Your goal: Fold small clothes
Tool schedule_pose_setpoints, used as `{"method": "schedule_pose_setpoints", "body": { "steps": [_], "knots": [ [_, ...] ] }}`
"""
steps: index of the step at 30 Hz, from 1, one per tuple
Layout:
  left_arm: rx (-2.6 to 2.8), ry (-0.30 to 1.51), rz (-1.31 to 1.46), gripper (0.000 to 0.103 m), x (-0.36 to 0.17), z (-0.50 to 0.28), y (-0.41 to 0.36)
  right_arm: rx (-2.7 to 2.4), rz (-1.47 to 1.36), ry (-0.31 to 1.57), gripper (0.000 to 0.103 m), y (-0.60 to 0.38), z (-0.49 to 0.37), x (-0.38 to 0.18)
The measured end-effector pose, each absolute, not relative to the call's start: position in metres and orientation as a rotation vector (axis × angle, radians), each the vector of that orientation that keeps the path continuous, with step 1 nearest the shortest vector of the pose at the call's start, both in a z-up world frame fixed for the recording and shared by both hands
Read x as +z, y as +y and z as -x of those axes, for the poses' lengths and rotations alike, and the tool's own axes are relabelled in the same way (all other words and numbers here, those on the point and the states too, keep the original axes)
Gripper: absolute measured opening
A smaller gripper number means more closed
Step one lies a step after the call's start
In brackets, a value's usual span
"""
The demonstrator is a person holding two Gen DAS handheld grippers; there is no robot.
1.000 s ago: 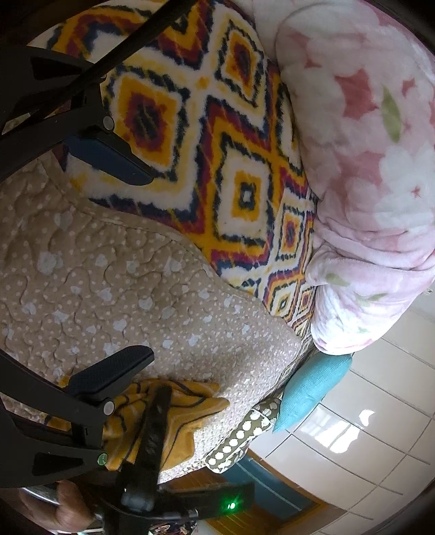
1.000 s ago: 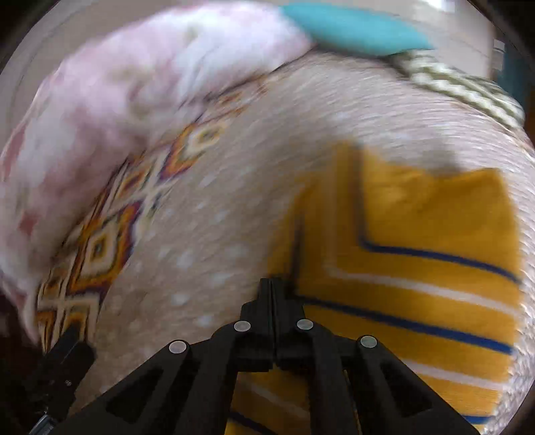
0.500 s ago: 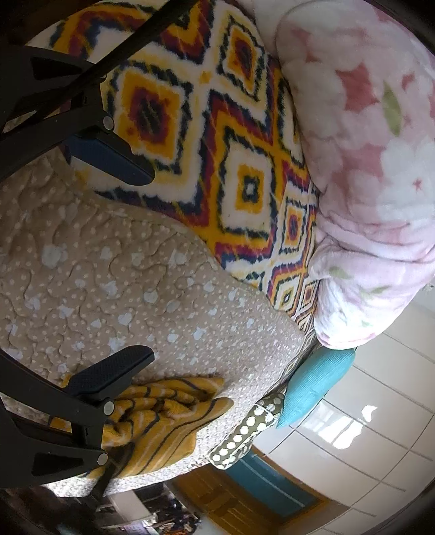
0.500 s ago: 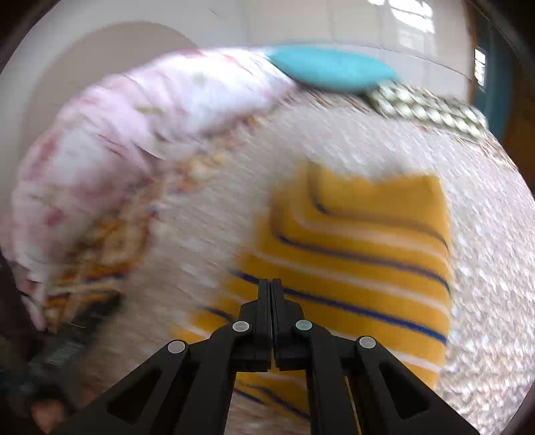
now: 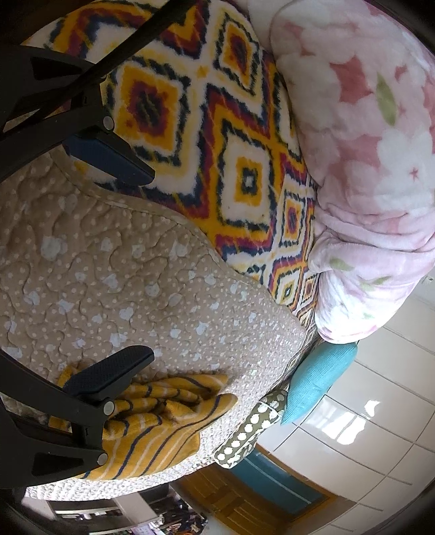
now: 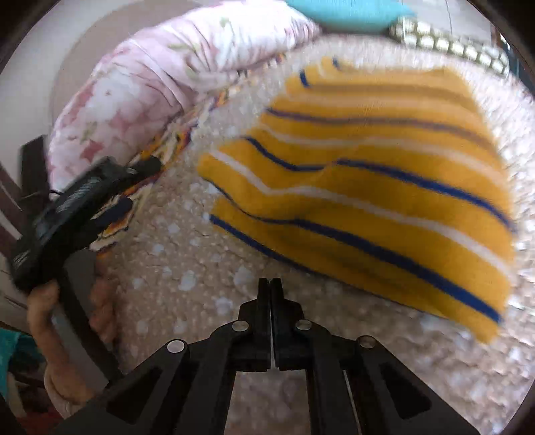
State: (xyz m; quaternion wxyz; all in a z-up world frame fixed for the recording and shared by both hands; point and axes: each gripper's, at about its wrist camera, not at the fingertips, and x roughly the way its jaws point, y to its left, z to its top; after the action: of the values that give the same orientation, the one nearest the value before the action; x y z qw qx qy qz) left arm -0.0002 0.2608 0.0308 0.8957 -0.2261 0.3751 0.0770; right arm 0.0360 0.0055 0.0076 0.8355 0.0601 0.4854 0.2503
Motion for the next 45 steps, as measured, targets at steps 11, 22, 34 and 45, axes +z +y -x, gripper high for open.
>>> {"method": "schedule_pose_setpoints", "body": {
  "steps": [11, 22, 34, 45],
  "knots": [
    [0.141, 0.786, 0.456, 0.096, 0.03, -0.002, 0.256, 0.206, 0.0, 0.766, 0.017, -0.029, -0.095, 0.075],
    [0.106, 0.784, 0.468, 0.096, 0.032, -0.001, 0.255, 0.188, -0.04, 0.916, 0.016, -0.023, -0.185, 0.055],
    [0.097, 0.797, 0.443, 0.096, 0.029, -0.003, 0.251, 0.277, -0.025, 0.943, 0.023, 0.008, -0.193, 0.055],
    [0.093, 0.768, 0.436, 0.096, 0.032, 0.002, 0.243, 0.198, -0.281, 0.926, 0.023, -0.124, -0.098, 0.018]
  ]
}}
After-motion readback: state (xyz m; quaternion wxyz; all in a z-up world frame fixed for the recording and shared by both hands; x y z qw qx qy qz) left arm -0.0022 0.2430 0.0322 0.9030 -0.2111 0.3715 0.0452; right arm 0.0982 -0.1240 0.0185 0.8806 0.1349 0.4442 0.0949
